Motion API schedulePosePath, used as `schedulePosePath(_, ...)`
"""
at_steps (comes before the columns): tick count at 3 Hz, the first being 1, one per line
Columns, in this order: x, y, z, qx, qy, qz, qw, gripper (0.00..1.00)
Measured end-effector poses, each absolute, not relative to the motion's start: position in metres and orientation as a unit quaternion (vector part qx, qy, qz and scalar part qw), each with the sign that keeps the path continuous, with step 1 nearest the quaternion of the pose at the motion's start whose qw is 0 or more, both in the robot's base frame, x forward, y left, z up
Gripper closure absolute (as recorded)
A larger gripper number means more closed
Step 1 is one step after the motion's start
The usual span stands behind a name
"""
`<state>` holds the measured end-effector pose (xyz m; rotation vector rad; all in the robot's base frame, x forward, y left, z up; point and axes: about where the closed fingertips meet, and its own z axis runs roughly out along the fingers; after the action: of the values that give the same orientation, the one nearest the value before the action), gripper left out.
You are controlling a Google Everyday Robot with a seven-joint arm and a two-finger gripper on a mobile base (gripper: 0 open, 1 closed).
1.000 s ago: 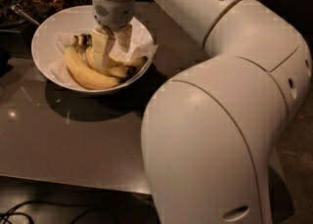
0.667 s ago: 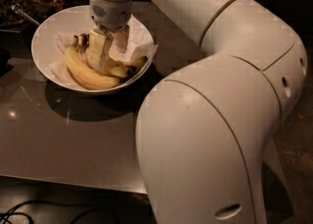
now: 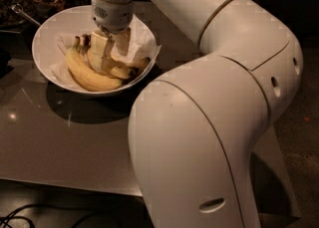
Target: Pick banana from white bowl
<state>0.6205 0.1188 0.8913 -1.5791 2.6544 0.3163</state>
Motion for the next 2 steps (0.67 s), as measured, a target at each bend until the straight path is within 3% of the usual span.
schedulePosePath(1, 0.6235, 0.1096, 0.8878, -0.506, 0.857, 0.099, 0.015, 0.52)
schedulePosePath(2, 0.6317, 0.1176, 0.8866, -0.504, 0.857, 0.102, 0.033, 0.75)
